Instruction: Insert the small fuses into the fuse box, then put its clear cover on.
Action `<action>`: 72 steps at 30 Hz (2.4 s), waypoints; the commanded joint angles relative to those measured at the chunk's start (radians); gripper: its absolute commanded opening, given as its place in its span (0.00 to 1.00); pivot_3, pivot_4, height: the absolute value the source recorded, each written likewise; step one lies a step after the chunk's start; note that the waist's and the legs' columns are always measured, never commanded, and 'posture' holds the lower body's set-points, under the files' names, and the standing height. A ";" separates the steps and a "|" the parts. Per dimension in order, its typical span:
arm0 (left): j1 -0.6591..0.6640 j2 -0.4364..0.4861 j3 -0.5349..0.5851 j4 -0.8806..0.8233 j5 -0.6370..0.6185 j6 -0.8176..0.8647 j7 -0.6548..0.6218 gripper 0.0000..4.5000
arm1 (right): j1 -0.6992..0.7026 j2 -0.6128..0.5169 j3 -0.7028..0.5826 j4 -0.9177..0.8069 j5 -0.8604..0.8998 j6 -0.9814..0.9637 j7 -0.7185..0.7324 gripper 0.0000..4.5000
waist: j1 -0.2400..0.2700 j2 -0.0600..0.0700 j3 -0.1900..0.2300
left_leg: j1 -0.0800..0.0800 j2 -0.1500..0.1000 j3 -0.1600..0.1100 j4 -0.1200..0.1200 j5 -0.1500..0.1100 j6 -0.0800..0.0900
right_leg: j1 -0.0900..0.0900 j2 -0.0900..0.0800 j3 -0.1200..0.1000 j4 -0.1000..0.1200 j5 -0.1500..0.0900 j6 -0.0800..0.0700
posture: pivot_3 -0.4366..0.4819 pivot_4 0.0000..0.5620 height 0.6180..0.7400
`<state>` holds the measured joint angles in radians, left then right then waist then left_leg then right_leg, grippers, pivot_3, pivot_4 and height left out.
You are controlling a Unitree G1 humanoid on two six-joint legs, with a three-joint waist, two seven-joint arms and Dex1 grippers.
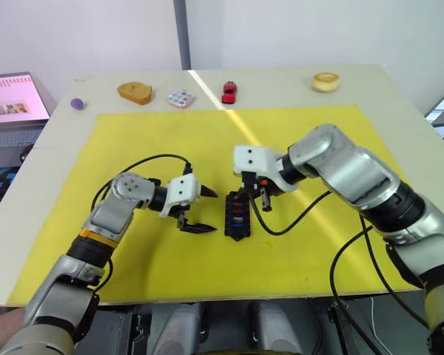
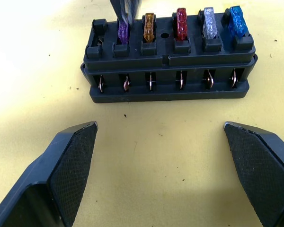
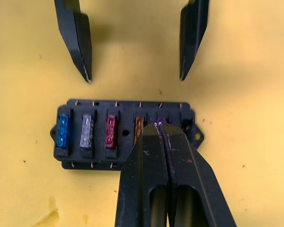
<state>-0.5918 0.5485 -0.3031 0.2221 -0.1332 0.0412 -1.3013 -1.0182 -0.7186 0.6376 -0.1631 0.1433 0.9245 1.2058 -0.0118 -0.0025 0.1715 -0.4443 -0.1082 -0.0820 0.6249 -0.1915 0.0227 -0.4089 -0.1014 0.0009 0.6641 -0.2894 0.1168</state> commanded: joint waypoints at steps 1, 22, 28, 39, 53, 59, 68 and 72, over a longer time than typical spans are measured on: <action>0.002 0.001 0.003 -0.023 0.010 -0.019 0.008 1.00 | 0.024 -0.003 0.022 0.021 -0.038 -0.026 -0.004 0.01 | 0.001 0.000 0.000 | 0.000 0.000 0.000 0.000 0.000 0.000 | 0.000 0.000 0.000 0.000 0.000 0.000 | 0.48 0.27 1.00; 0.076 0.130 0.303 -0.291 -0.238 0.368 0.137 1.00 | 0.148 -0.124 -0.373 -0.108 0.077 -0.228 0.028 0.01 | 0.003 0.000 0.000 | 0.000 0.000 -0.002 0.002 0.000 0.000 | 0.001 0.000 -0.001 0.000 0.000 0.000 | 0.48 0.27 1.00; 0.260 0.367 0.523 -0.372 -0.301 0.519 0.115 1.00 | 0.278 -0.287 -0.544 -0.070 0.162 -0.233 0.106 0.38 | -0.009 -0.001 0.000 | 0.000 0.001 -0.001 0.000 0.000 0.000 | 0.001 0.000 0.000 0.000 0.000 0.000 | 0.48 0.27 1.00; 0.585 0.595 0.815 -0.146 -0.262 0.400 0.014 1.00 | 0.483 -0.501 -0.713 0.105 0.106 -0.377 0.080 0.98 | 0.010 0.001 0.001 | 0.003 0.001 0.001 -0.005 -0.002 -0.003 | 0.000 -0.002 0.000 -0.006 -0.002 -0.004 | 0.48 0.27 1.00; 0.372 0.471 0.590 -0.164 -0.319 0.470 0.051 1.00 | 0.348 -0.384 -0.683 -0.058 0.255 -0.210 0.019 0.98 | -0.004 0.003 0.002 | 0.002 0.002 0.003 -0.009 -0.001 -0.004 | -0.001 -0.001 0.002 -0.005 0.000 -0.001 | 0.48 0.27 1.00; 0.124 0.350 0.412 -0.011 -0.314 0.574 0.021 1.00 | 0.213 -0.233 -0.592 -0.206 0.364 -0.076 -0.029 0.98 | 0.003 0.002 0.002 | 0.001 0.001 0.002 -0.007 0.000 -0.001 | -0.001 -0.001 0.002 -0.004 0.000 0.000 | 0.48 0.27 1.00; -0.127 0.216 0.287 0.257 -0.333 0.778 -0.066 0.59 | 0.140 -0.108 -0.501 -0.210 0.358 -0.061 -0.103 1.00 | 0.000 0.000 0.001 | -0.001 0.001 0.002 -0.002 0.000 0.000 | -0.002 -0.001 0.001 0.001 0.000 0.000 | 0.48 0.27 1.00; -0.180 0.188 0.271 0.362 -0.306 0.796 -0.075 0.59 | 0.142 -0.088 -0.498 -0.217 0.359 -0.053 -0.130 1.00 | -0.001 0.000 0.001 | -0.001 0.001 0.001 -0.001 0.000 0.000 | -0.001 0.000 0.001 0.001 0.000 0.000 | 0.48 0.27 1.00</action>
<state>-0.7489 0.7263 -0.0295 0.5615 -0.4442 0.8371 -1.3610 -0.8579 -0.8067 0.1607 -0.3597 0.4957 0.8716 1.0903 -0.0132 -0.0026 0.1728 -0.4452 -0.1076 -0.0807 0.6243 -0.1912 0.0225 -0.4098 -0.1018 0.0016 0.6650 -0.2894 0.1167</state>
